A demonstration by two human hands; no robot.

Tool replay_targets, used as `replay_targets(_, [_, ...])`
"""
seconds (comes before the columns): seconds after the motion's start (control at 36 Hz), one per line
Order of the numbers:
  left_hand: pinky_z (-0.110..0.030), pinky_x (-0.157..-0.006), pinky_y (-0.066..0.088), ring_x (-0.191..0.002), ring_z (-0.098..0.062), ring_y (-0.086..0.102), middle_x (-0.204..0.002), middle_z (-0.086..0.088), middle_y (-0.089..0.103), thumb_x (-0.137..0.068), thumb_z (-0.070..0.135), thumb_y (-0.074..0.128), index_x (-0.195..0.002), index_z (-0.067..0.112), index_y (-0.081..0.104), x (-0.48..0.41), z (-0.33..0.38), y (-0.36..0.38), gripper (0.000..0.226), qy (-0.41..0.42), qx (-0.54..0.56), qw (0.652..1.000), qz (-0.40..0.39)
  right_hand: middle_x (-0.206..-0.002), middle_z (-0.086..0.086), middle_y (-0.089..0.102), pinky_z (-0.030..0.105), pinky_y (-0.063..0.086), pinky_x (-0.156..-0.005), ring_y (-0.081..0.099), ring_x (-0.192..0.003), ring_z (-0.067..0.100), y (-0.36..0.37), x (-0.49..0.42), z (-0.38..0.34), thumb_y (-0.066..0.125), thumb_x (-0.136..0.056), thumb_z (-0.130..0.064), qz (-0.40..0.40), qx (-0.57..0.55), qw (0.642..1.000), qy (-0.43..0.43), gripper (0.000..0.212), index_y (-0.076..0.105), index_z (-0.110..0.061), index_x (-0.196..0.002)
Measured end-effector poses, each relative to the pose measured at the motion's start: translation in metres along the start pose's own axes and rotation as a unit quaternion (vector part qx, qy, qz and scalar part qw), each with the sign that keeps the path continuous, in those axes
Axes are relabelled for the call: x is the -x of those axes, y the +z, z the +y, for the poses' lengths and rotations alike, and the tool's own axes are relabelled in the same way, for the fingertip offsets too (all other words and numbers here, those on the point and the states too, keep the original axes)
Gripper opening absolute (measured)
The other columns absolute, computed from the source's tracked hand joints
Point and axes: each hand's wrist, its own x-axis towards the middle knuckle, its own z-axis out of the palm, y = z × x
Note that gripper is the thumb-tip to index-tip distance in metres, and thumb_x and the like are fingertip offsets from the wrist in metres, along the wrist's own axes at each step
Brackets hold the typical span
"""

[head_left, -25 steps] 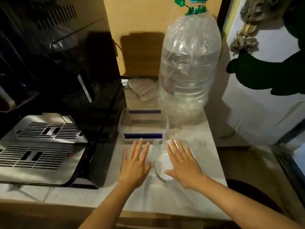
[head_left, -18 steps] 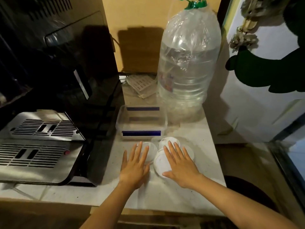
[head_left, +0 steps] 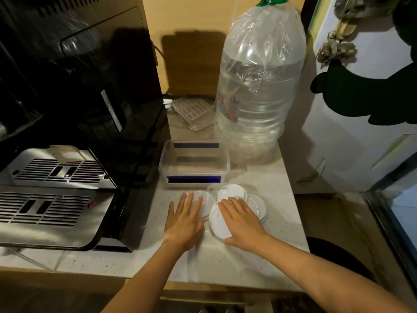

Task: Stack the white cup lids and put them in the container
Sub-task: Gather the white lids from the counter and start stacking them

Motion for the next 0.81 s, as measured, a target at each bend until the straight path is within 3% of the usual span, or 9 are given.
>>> replay_targets(0.17, [-0.041, -0.113, -0.012, -0.142, -0.022, -0.02, -0.155, -0.002, -0.021, -0.094, 0.048, 0.018, -0.143, 0.028, -0.015, -0.001, 0.001, -0.009, 0.062, -0.016, 0.051, 0.998, 0.022, -0.143, 0.013, 0.037, 0.04, 0.019, -0.115, 0.032, -0.132, 0.031, -0.01, -0.002, -0.002, 0.069, -0.075, -0.032, 0.014, -0.007, 1.0, -0.018, 0.08, 0.03, -0.004, -0.138])
replay_targets(0.22, [-0.039, -0.115, -0.007, -0.143, -0.021, -0.014, -0.157, -0.001, -0.016, -0.094, 0.047, 0.02, -0.144, 0.03, -0.01, -0.003, 0.003, -0.013, 0.06, -0.026, 0.089, 0.995, 0.046, -0.133, 0.012, 0.05, 0.04, 0.033, -0.108, 0.046, -0.123, 0.031, -0.012, -0.003, 0.002, 0.077, -0.063, -0.035, 0.036, -0.008, 0.999, -0.027, 0.083, 0.042, -0.004, -0.131])
replay_targets(0.28, [-0.039, -0.116, 0.001, -0.145, -0.02, -0.006, -0.158, 0.0, -0.008, -0.094, 0.046, 0.024, -0.145, 0.03, -0.003, -0.005, 0.004, -0.016, 0.06, -0.037, 0.155, 0.984, 0.076, -0.121, 0.01, 0.06, 0.039, 0.045, -0.098, 0.057, -0.111, 0.031, -0.017, -0.004, 0.004, 0.084, -0.05, -0.039, 0.065, -0.032, 0.997, -0.022, 0.086, 0.052, -0.005, -0.122])
replay_targets(0.33, [-0.04, -0.116, 0.01, -0.145, -0.02, 0.005, -0.158, 0.001, 0.002, -0.093, 0.046, 0.031, -0.145, 0.03, 0.004, -0.006, 0.005, -0.02, 0.06, -0.036, 0.258, 0.959, 0.109, -0.132, 0.009, 0.053, 0.038, 0.038, -0.104, 0.048, -0.122, 0.029, -0.028, -0.004, 0.006, 0.08, -0.059, -0.038, 0.085, -0.064, 0.994, -0.028, 0.084, 0.045, -0.007, -0.129])
replay_targets(0.47, [-0.046, -0.109, 0.028, -0.136, -0.03, 0.031, -0.154, -0.008, 0.023, -0.093, 0.043, 0.035, -0.143, 0.028, 0.019, -0.007, 0.014, -0.048, 0.054, -0.054, 0.584, 0.807, 0.073, -0.121, 0.013, 0.061, 0.04, 0.047, -0.094, 0.047, -0.113, 0.023, -0.06, -0.009, 0.016, 0.085, -0.049, -0.04, 0.184, -0.099, 0.976, -0.055, 0.09, 0.046, -0.007, -0.124])
replay_targets(0.56, [-0.047, -0.095, 0.045, -0.115, -0.03, 0.053, -0.136, -0.013, 0.049, -0.09, 0.055, 0.027, -0.127, 0.022, 0.046, -0.006, 0.016, -0.065, 0.053, -0.067, 0.715, 0.696, -0.006, -0.132, 0.016, 0.053, 0.037, 0.028, -0.105, 0.044, -0.125, 0.028, -0.077, -0.013, 0.02, 0.083, -0.055, -0.036, 0.185, -0.122, 0.971, -0.085, 0.092, 0.04, -0.006, -0.131])
replay_targets(0.64, [-0.047, -0.085, 0.052, -0.109, -0.029, 0.06, -0.122, -0.01, 0.062, -0.079, 0.067, 0.023, -0.121, 0.022, 0.055, -0.007, 0.011, -0.075, 0.07, 0.002, 0.782, 0.619, -0.071, -0.149, 0.008, 0.033, 0.024, 0.006, -0.111, 0.023, -0.139, 0.016, -0.094, -0.015, 0.019, 0.079, -0.066, -0.034, 0.157, -0.164, 0.967, -0.114, 0.094, 0.028, -0.008, -0.141])
replay_targets(0.72, [-0.042, -0.075, 0.056, -0.095, -0.023, 0.068, -0.102, -0.005, 0.074, -0.074, 0.069, 0.018, -0.105, 0.024, 0.066, -0.005, 0.011, -0.081, 0.072, 0.044, 0.822, 0.557, -0.108, -0.153, 0.002, 0.026, 0.026, 0.005, -0.115, 0.009, -0.137, 0.003, -0.099, -0.019, 0.016, 0.078, -0.069, -0.035, 0.132, -0.205, 0.961, -0.134, 0.096, 0.021, -0.014, -0.144])
replay_targets(0.81, [-0.037, -0.074, 0.058, -0.095, -0.023, 0.068, -0.103, -0.006, 0.073, -0.071, 0.076, 0.017, -0.101, 0.024, 0.072, -0.007, 0.01, -0.082, 0.082, 0.077, 0.85, 0.501, -0.143, -0.155, 0.0, 0.023, 0.025, 0.005, -0.116, 0.006, -0.136, 0.0, -0.101, -0.023, 0.01, 0.077, -0.07, -0.035, 0.1, -0.208, 0.962, -0.147, 0.097, 0.018, -0.017, -0.145])
